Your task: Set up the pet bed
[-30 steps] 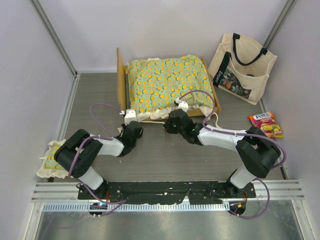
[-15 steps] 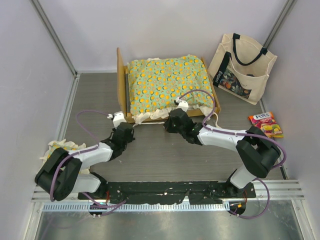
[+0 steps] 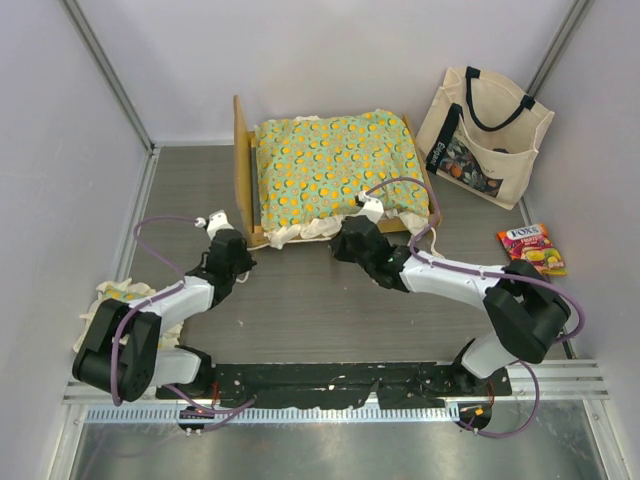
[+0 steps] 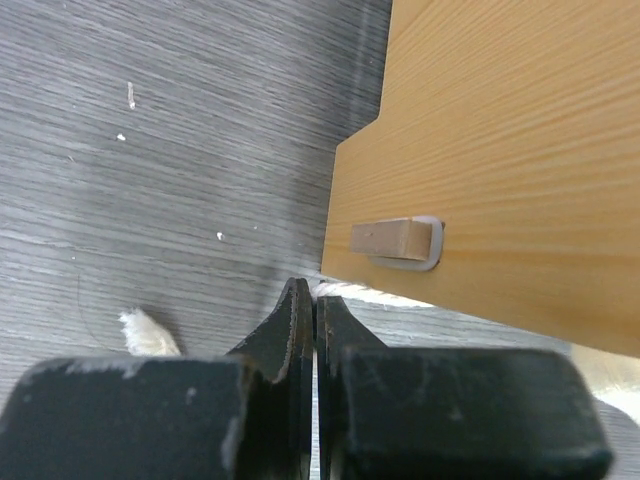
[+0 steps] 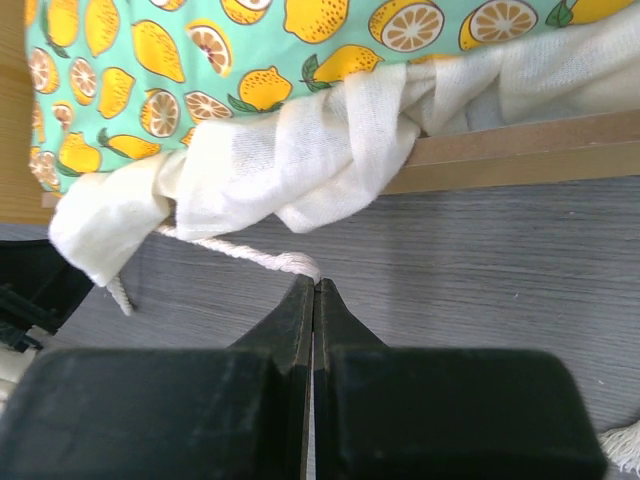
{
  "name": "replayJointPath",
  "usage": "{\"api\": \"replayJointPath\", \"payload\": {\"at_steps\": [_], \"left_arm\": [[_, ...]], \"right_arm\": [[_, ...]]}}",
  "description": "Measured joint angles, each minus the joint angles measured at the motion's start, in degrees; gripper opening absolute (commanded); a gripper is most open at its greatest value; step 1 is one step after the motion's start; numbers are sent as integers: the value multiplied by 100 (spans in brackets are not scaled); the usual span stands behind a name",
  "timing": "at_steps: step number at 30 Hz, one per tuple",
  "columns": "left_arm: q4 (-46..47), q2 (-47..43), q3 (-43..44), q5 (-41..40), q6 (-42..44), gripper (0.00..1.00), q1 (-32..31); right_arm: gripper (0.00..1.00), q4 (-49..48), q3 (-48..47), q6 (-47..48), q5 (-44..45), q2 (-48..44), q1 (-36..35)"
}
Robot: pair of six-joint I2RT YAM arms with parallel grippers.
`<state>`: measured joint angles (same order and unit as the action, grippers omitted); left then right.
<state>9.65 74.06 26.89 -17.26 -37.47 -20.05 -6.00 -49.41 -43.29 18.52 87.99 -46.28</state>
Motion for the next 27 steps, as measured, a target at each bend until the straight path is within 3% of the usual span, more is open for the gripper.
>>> {"api": "replayJointPath", "payload": {"at_steps": [7, 8, 9, 11, 12, 15, 18, 20, 24, 27], "left_arm": [[33, -2, 0, 457, 20, 1, 289], [33, -7, 0, 507, 24, 8, 308], [33, -15, 0, 546, 28, 27, 326], [-13, -61, 0, 608, 46, 34, 352], [-57, -101, 0, 619, 42, 51, 376], [-273, -382, -11, 599, 0, 65, 452], [-623, -977, -92, 535, -101, 83, 487], [-909, -1530, -120, 470, -142, 99, 485], [-1351, -2568, -118, 299, -238, 100, 485], [-1700, -3132, 28, 223, -199, 100, 485]], "right_arm": [[1, -24, 74, -50, -24, -131, -44], [1, -26, 98, -48, -37, -131, -57], [1, -31, 131, -44, -66, -131, -72], [2, -74, 214, -26, -133, -131, -142], [14, -87, 267, -13, -181, -131, -186], [41, -118, 415, 87, -363, -127, -417], [55, -103, 520, 212, -619, -129, -730], [57, 57, 542, 334, -719, -229, -857], [61, 723, 409, 715, -520, -922, -772], [61, 1327, -227, 1027, -315, -1384, -219]]}}
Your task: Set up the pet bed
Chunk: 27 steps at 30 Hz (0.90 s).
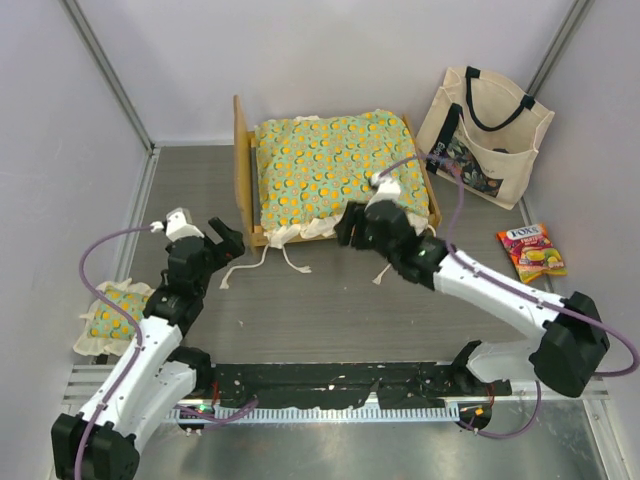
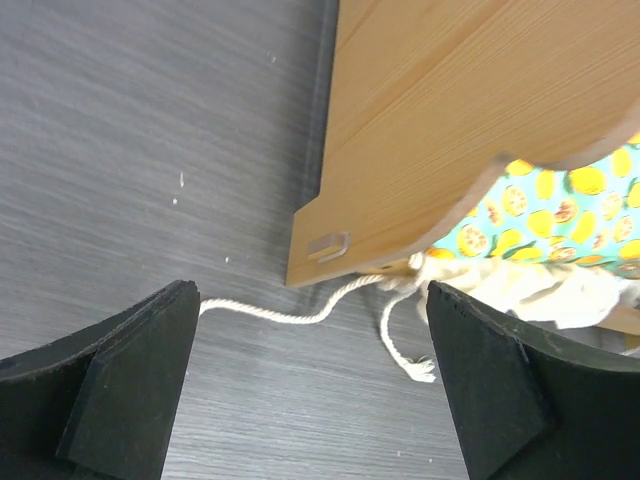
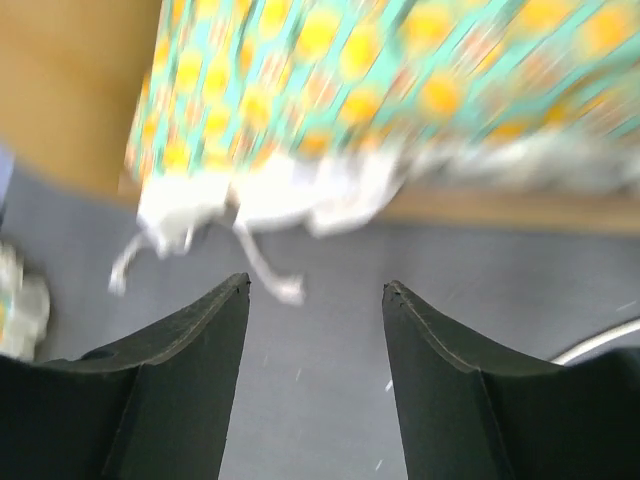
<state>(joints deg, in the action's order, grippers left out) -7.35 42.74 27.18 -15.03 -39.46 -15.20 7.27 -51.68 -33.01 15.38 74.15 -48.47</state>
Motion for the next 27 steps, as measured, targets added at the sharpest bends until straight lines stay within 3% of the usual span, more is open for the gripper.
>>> {"api": "replayJointPath", "payload": {"at_steps": [4, 6, 11, 16, 20, 22, 25, 26, 27], "left_arm": [[-205, 136, 673, 55, 278, 100, 0], [-214, 483, 1211, 138, 496, 100, 0], [-66, 1357, 2146, 328, 1027, 100, 0], [59, 1989, 2382, 682, 1163, 100, 0], [66, 1939, 2354, 837, 1145, 100, 0], [63, 1762, 2321, 844, 1147, 100, 0], [44, 1390, 2253, 839, 1150, 100, 0], [26, 1266, 2238, 837, 1152, 100, 0], [15, 1134, 2223, 837, 1156, 100, 0]], "right_arm": [[61, 334, -885, 328, 192, -63, 1005], [61, 531, -1252, 492, 146, 22, 1840], [61, 944, -1963, 828, -216, 754, 3434], [59, 1198, -2175, 1056, -647, 1805, 4280], [57, 1261, -2201, 1202, -1106, 2516, 4544], [52, 1213, -2205, 1237, -1187, 2780, 4562], [29, 1207, -2326, 1475, -1147, 2813, 4557], [13, 1200, -2334, 1508, -1158, 2820, 4551], [7, 1191, -2337, 1561, -1145, 2824, 4524]]}}
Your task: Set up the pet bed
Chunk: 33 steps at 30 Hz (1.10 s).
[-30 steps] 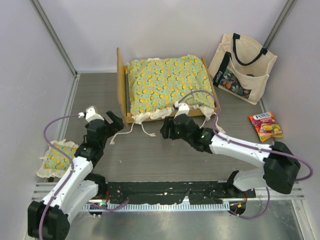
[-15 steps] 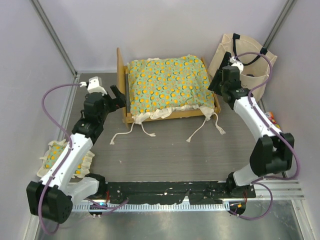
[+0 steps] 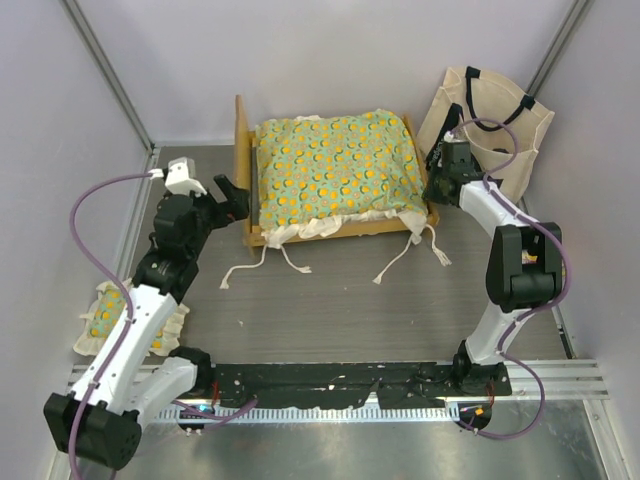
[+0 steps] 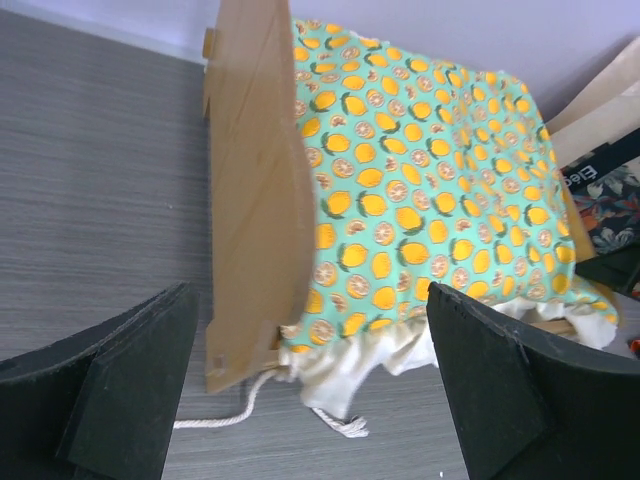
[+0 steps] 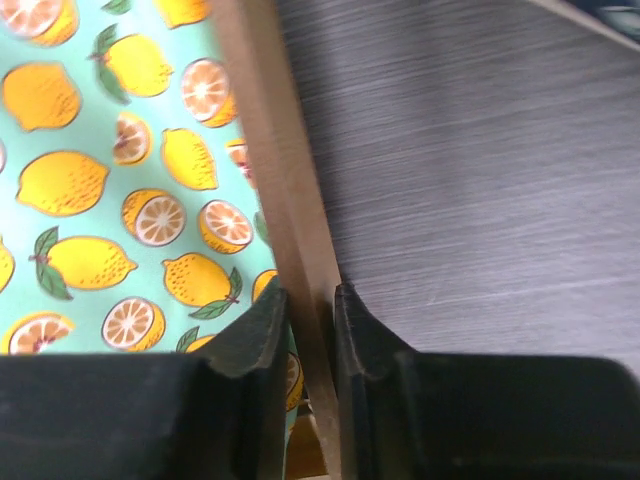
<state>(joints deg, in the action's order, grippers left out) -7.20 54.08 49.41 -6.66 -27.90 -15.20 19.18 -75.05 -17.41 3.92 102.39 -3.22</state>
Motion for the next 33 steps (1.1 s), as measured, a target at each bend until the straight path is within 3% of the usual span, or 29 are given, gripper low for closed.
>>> {"api": "replayJointPath", "payload": {"at_steps": [1, 6, 13, 20, 29, 31, 33], "left_arm": [[-26, -116, -4, -2, 7, 100, 0], [-162, -481, -4, 28, 61, 100, 0], [-601, -573, 232, 326, 199, 100, 0], [-763, -599, 673, 756, 264, 100, 0], [-809, -234, 885, 1038, 181, 100, -315], [-815, -153, 918, 1036, 166, 100, -435], [-813, -57, 975, 1036, 149, 100, -551]], "right_arm": [[1, 0, 2, 199, -20, 0, -24], [1, -114, 372, 894, -216, -310, -260], [1, -72, 1246, 610, 345, -1134, -885], [1, 258, 2459, 153, 509, -2522, -1270], [1, 953, 2787, 179, 291, -3283, -1294], [2, 966, 2830, 177, 249, -3305, -1298], [13, 968, 2835, 173, 243, -3283, -1298]]}}
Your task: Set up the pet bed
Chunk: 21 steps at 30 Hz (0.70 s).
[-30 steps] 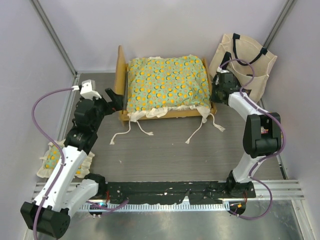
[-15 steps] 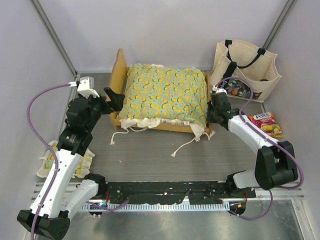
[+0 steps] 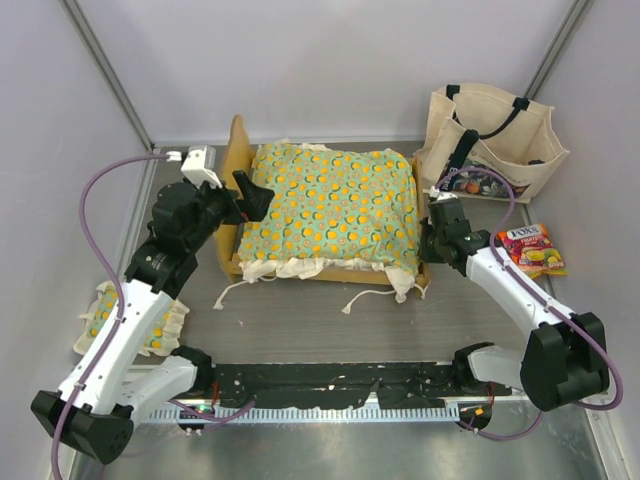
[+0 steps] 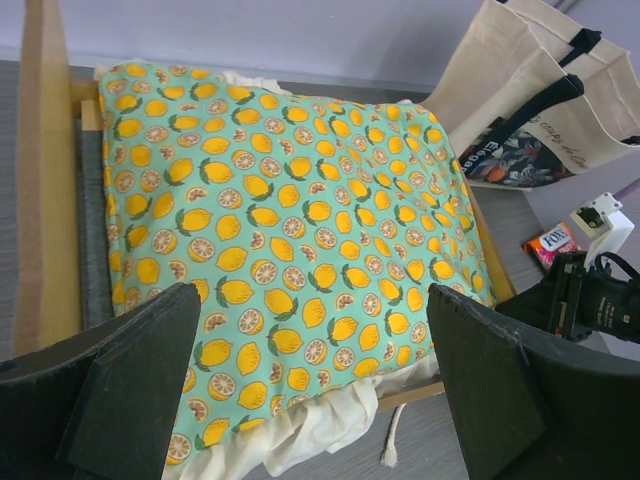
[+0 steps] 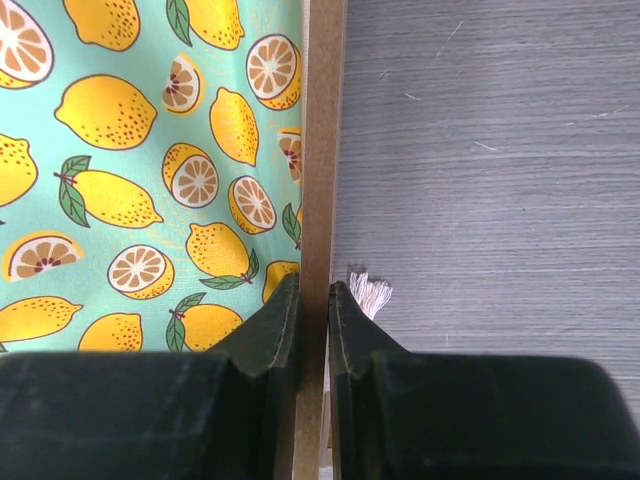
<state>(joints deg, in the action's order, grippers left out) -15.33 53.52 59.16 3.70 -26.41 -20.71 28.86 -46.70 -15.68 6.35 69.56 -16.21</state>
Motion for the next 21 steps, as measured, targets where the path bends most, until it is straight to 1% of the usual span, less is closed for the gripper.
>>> {"api": "replayJointPath", "payload": {"at_steps": [1, 3, 4, 7, 10, 14, 17, 21], "left_arm": [[2, 44, 26, -7, -7, 100, -70], [9, 168, 111, -33, -9, 100, -205], [7, 262, 175, -66, -9, 100, -304], [125, 581, 310, -114, -9, 100, -501], [260, 960, 387, -122, -11, 100, -568], [442, 1797, 765, -125, -4, 100, -568], [782, 2461, 1095, -118, -7, 100, -568], [1097, 3357, 1554, -177, 24, 100, -568]], "right_arm": [[28, 7, -11, -17, 7, 26, -2], [43, 103, -107, -44, 26, 103, -11], [51, 177, -199, -87, -4, 146, -15], [61, 361, -479, -177, 0, 103, -63], [63, 452, -756, -289, 79, -184, -83], [63, 391, -1421, -474, 50, -468, -83], [63, 50, -1928, -623, -140, -240, -83], [64, -789, -2308, -920, -428, 540, -127]]}}
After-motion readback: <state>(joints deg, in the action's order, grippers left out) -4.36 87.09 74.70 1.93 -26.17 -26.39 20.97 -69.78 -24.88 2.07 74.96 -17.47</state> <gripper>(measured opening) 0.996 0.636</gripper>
